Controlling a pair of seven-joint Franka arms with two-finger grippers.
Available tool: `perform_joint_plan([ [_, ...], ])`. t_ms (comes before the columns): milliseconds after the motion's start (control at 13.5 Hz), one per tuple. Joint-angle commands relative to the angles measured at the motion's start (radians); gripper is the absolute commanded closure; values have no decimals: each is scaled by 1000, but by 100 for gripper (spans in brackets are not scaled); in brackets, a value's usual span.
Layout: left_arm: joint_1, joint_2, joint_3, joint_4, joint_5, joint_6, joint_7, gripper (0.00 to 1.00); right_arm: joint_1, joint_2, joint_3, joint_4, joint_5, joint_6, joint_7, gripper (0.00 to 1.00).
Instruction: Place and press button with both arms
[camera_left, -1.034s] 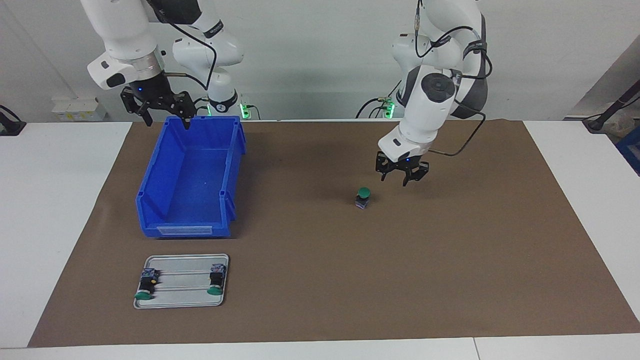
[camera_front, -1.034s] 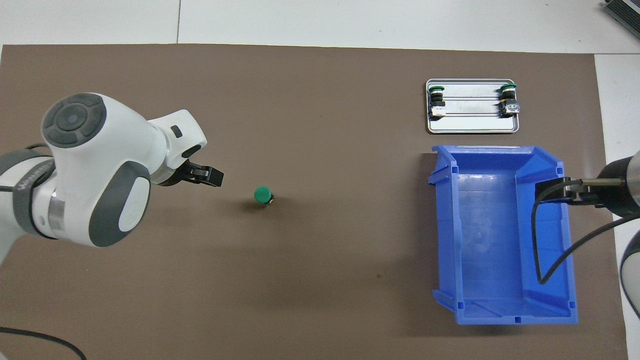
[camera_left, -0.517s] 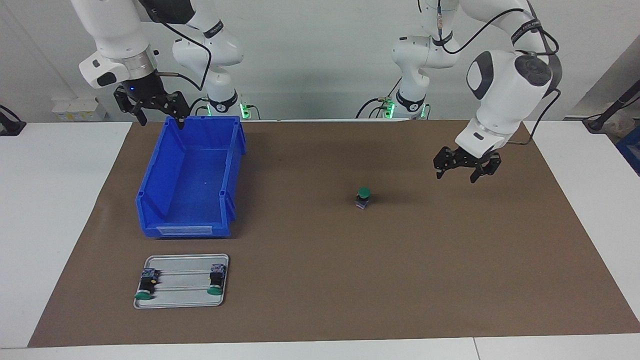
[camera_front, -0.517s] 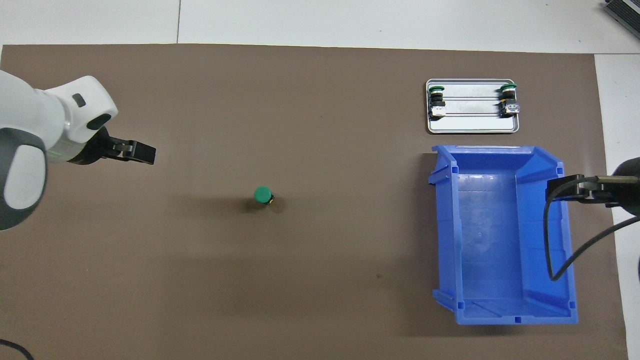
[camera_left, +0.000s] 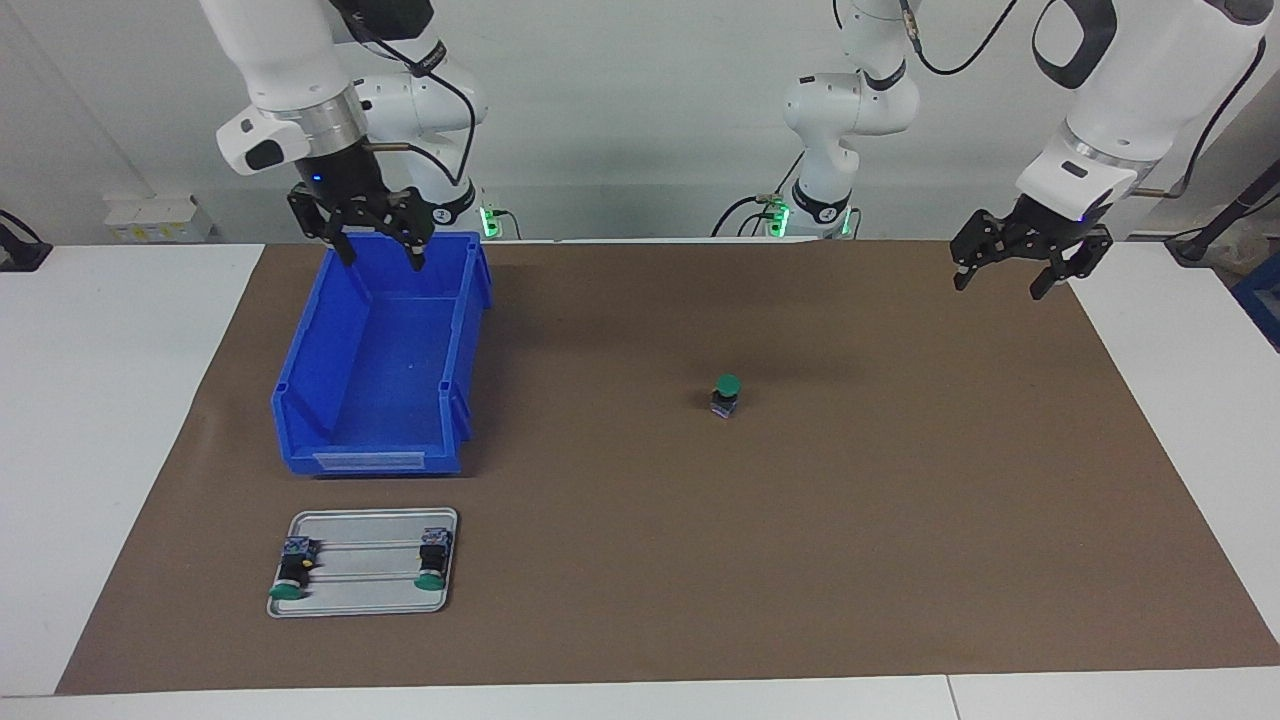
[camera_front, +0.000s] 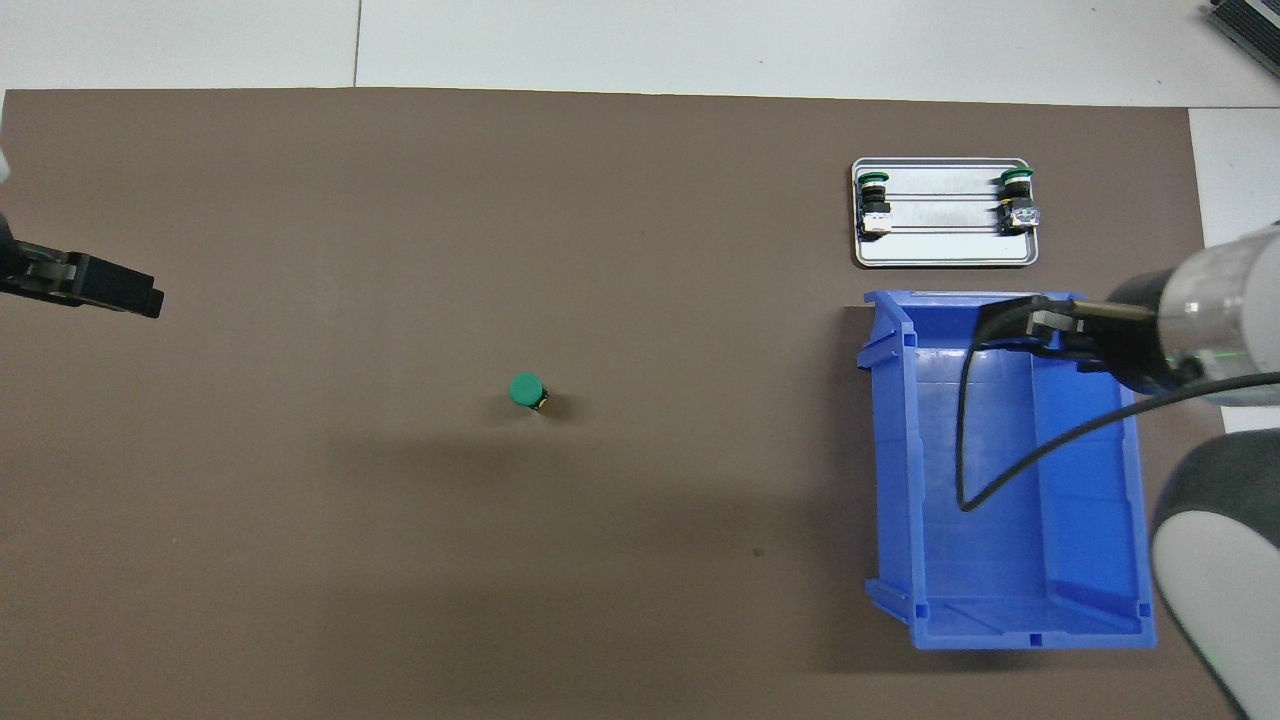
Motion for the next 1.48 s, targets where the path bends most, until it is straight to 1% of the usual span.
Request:
perform_joint_plan([
  [0, 9, 6, -10, 41, 24, -49, 14, 0, 79, 134, 1, 170, 12, -3, 123, 10],
  [74, 6, -23, -13, 4, 23, -56, 3, 0, 129, 202, 4, 226, 0, -8, 149, 12],
  [148, 1, -65, -13, -60, 21, -52, 0, 0, 207, 277, 3, 291, -8, -8, 222, 13],
  [222, -3, -93, -13, -104, 21, -43, -2, 0, 243, 346, 2, 350, -23, -3, 297, 14],
  [369, -3, -96, -13, -113, 20, -39, 0, 0, 296, 494, 2, 499, -33, 1, 408, 16],
  [443, 1, -90, -13, -105, 12, -21, -6, 0, 329, 548, 1, 538, -45, 12, 442, 16],
  [517, 6, -87, -13, -102, -5, -10, -6, 0, 343, 585, 2, 546, -69, 36, 462, 18],
  [591, 7, -86, -12, -99, -17, -9, -8, 0, 378, 624, 4, 546, -80, 82, 477, 18],
  [739, 7, -84, -12, -93, -9, -12, -6, 0, 427, 699, 1, 547, -103, 148, 493, 18],
  [812, 7, -84, -12, -94, -6, -12, -3, 0, 457, 731, -1, 547, -134, 174, 497, 18],
  [960, 7, -84, -12, -94, -3, -15, -2, 0, 473, 771, 2, 546, -161, 222, 511, 18],
  [1182, 9, -90, -12, -105, -5, -12, 1, 0, 508, 794, 7, 544, -158, 276, 557, 19],
  [1403, 10, -95, -12, -109, -5, -19, 0, 0, 519, 819, 7, 537, -152, 314, 592, 19],
])
